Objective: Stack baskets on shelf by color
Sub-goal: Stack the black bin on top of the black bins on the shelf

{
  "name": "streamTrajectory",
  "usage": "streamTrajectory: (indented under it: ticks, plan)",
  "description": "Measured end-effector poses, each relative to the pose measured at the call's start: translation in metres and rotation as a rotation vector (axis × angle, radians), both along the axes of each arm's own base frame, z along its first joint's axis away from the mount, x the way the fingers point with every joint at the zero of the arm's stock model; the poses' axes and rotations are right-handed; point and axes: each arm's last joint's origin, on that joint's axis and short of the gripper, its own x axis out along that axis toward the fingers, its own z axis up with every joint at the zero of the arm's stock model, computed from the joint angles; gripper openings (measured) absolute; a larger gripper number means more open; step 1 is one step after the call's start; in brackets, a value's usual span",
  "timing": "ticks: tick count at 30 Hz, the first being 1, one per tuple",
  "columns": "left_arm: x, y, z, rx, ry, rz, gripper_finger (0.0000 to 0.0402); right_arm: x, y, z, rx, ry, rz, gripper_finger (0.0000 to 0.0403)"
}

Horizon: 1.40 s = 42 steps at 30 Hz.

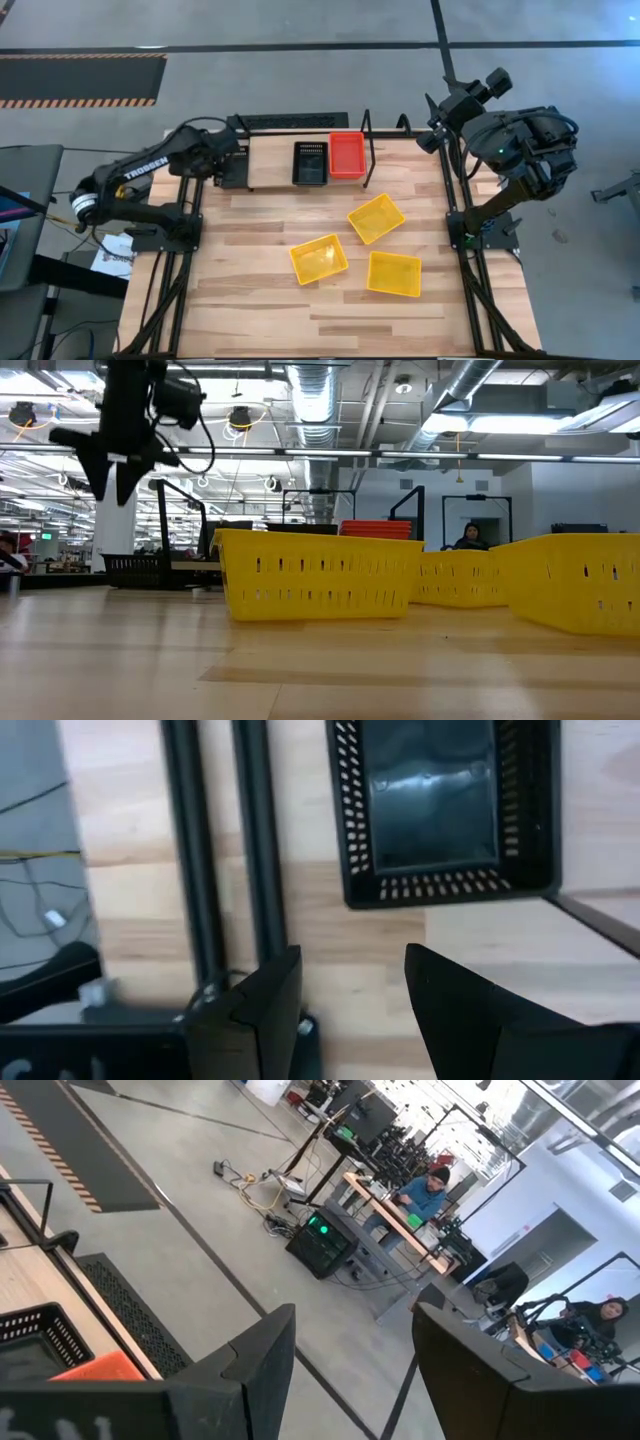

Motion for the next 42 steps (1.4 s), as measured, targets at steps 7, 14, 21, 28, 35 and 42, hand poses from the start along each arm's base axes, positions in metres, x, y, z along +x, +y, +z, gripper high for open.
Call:
streamTrajectory:
  ticks: [7,14,21,28,35,42]
  plan:
    - [-0.004,0.015,-0.018,-0.002,-0.068,-0.002,0.0167,0.000,0.000,0.000,0.003,-0.006,-0.001,0.0223]
    - [-0.017,0.018,-0.006,0.044,-0.144,-0.056,0.0167,0.000,0.000,0.000,0.005,-0.013,0.000,0.0223]
    - [-0.040,0.016,0.003,0.116,-0.329,-0.026,0.0167,0.001,0.000,0.001,0.021,-0.054,-0.005,0.0223]
    - [-0.059,0.010,-0.024,0.011,-0.365,0.068,0.0167,0.001,0.000,0.001,0.030,-0.074,-0.008,0.0223]
    - [-0.066,0.012,-0.058,0.003,-0.381,0.164,0.0167,0.001,0.000,0.001,0.043,-0.101,-0.011,0.0223]
    - [-0.065,0.026,-0.069,0.092,-0.501,0.207,0.0167,0.001,0.000,0.001,0.052,-0.122,-0.014,0.0223]
